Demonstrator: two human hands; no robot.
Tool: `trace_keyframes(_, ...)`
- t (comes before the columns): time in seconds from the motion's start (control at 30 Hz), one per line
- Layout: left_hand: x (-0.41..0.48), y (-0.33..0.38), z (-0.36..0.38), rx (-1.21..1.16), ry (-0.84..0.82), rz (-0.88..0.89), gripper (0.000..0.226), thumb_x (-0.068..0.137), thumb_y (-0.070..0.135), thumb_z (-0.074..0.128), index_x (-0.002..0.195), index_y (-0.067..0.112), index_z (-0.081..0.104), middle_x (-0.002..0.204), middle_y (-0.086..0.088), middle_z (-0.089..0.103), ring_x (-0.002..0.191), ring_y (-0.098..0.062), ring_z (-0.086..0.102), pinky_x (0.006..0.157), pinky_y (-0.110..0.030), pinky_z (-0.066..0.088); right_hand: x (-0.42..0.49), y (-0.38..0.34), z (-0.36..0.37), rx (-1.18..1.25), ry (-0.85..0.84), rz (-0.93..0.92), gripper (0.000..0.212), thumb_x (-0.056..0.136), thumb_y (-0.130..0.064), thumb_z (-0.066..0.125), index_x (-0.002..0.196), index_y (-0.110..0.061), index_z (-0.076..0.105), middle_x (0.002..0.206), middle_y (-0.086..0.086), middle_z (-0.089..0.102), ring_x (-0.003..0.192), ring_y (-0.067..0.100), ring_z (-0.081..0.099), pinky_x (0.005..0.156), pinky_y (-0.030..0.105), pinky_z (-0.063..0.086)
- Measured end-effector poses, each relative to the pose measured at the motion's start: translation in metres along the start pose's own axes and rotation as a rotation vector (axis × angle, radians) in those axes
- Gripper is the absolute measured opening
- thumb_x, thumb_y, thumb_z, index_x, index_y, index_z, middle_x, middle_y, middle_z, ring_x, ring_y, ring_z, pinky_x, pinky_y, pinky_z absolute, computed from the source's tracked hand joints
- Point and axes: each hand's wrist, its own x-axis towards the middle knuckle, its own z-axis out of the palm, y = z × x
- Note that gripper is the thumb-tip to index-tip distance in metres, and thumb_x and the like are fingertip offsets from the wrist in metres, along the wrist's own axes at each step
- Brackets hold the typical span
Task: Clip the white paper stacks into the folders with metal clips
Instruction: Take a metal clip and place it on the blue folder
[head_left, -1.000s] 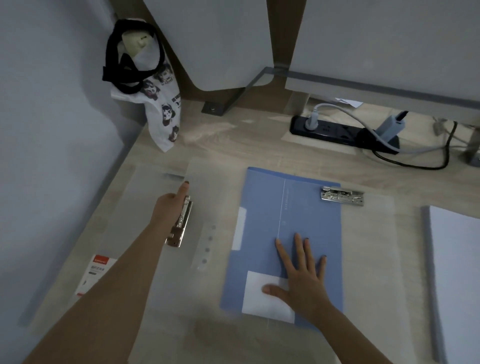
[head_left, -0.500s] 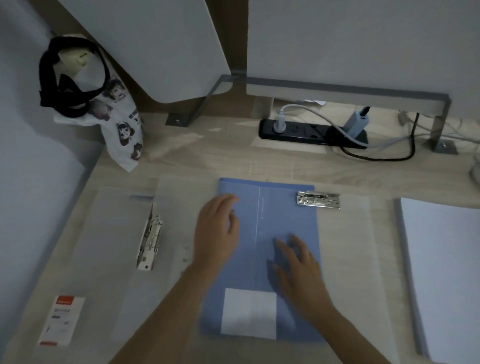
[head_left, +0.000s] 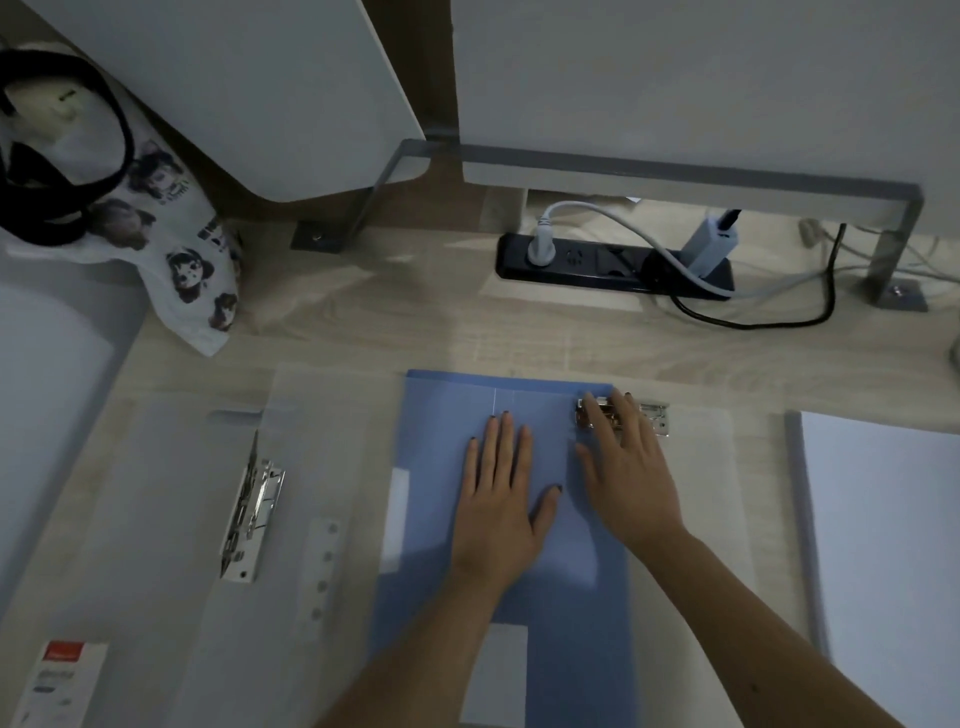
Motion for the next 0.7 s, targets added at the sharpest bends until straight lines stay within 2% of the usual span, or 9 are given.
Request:
trace_keyframes(0.1,-0.001,0.001,0.000,-0.013,0.023,-0.003,0.066,0.095,0.049,0.015,0.144,0.007,0.026,0.153,-0.015,0.026,0.143,-0.023,0.014,0.116,-0.040,0.007,0.003,0.004,0.005,-0.022,0.049,-0.018,0.053,0.092,-0.035,0.028,0.139,-0.014,0.040,0.143,0.022,0.041,0.133,0.039,0.038,0.104,0.045,0.035)
trace_keyframes(0.17,0.000,0.001,0.000,-0.017,0.033,0.000,0.065,0.095,0.048,0.015,0.144,0.006,0.028,0.152,-0.015,0.027,0.142,-0.023,0.014,0.116,-0.039,0.007,0.004,0.003,0.006,-0.017,0.068,-0.025,0.050,0.092,-0.033,0.029,0.137,-0.015,0.043,0.141,0.020,0.044,0.133,0.037,0.039,0.100,0.047,0.042)
trace_keyframes(0.23,0.000,0.001,0.000,-0.023,0.038,0.006,0.065,0.095,0.047,0.016,0.143,0.006,0.030,0.152,-0.015,0.028,0.142,-0.023,0.015,0.117,-0.039,0.007,0.004,0.005,0.006,-0.020,0.086,-0.031,0.049,0.093,-0.032,0.030,0.136,-0.015,0.045,0.140,0.020,0.046,0.133,0.035,0.039,0.101,0.047,0.042)
trace_keyframes(0.37,0.001,0.001,0.001,-0.023,0.057,-0.008,0.062,0.094,0.044,0.025,0.143,0.007,0.030,0.152,-0.014,0.029,0.142,-0.022,0.015,0.117,-0.038,0.008,0.003,0.006,0.010,-0.032,0.115,-0.045,0.047,0.092,-0.032,0.032,0.132,-0.013,0.050,0.139,0.020,0.046,0.133,0.035,0.040,0.107,0.045,0.031)
trace_keyframes(0.47,0.001,0.001,0.000,-0.036,0.072,-0.006,0.063,0.091,0.042,0.033,0.143,0.007,0.030,0.152,-0.013,0.028,0.142,-0.022,0.015,0.116,-0.038,0.009,0.005,0.005,0.005,0.053,0.169,-0.053,0.039,0.091,-0.027,0.043,0.125,-0.009,0.052,0.132,0.019,0.053,0.128,0.036,0.046,0.108,0.045,0.036)
trace_keyframes(0.5,0.001,0.001,0.000,-0.044,0.076,-0.004,0.063,0.091,0.041,0.034,0.144,0.007,0.029,0.152,-0.013,0.027,0.143,-0.022,0.014,0.117,-0.038,0.008,0.007,0.003,0.000,0.110,0.208,-0.032,0.034,0.090,-0.023,0.050,0.119,-0.007,0.053,0.123,0.017,0.057,0.119,0.036,0.052,0.104,0.042,0.039)
trace_keyframes(0.57,0.000,0.000,0.000,-0.051,0.075,0.001,0.063,0.092,0.040,0.033,0.145,0.008,0.025,0.154,-0.012,0.023,0.144,-0.021,0.011,0.116,-0.039,0.007,0.013,0.000,-0.013,0.237,0.283,0.062,0.022,0.088,-0.017,0.058,0.105,-0.004,0.053,0.102,0.013,0.063,0.097,0.032,0.059,0.088,0.040,0.046)
trace_keyframes(0.63,0.000,0.000,0.000,-0.055,0.067,0.002,0.063,0.092,0.040,0.033,0.146,0.008,0.022,0.154,-0.012,0.021,0.144,-0.020,0.009,0.115,-0.039,0.009,0.019,0.003,-0.023,0.357,0.291,0.174,0.014,0.090,-0.019,0.054,0.100,-0.008,0.053,0.096,0.009,0.064,0.088,0.026,0.059,0.072,0.033,0.043)
trace_keyframes(0.7,0.000,0.000,0.001,-0.058,0.064,0.000,0.063,0.091,0.039,0.032,0.145,0.008,0.023,0.154,-0.012,0.021,0.144,-0.020,0.009,0.115,-0.040,0.011,0.022,0.013,-0.028,0.490,0.320,0.294,0.011,0.093,-0.018,0.047,0.098,-0.011,0.053,0.097,0.006,0.064,0.086,0.021,0.057,0.068,0.029,0.037)
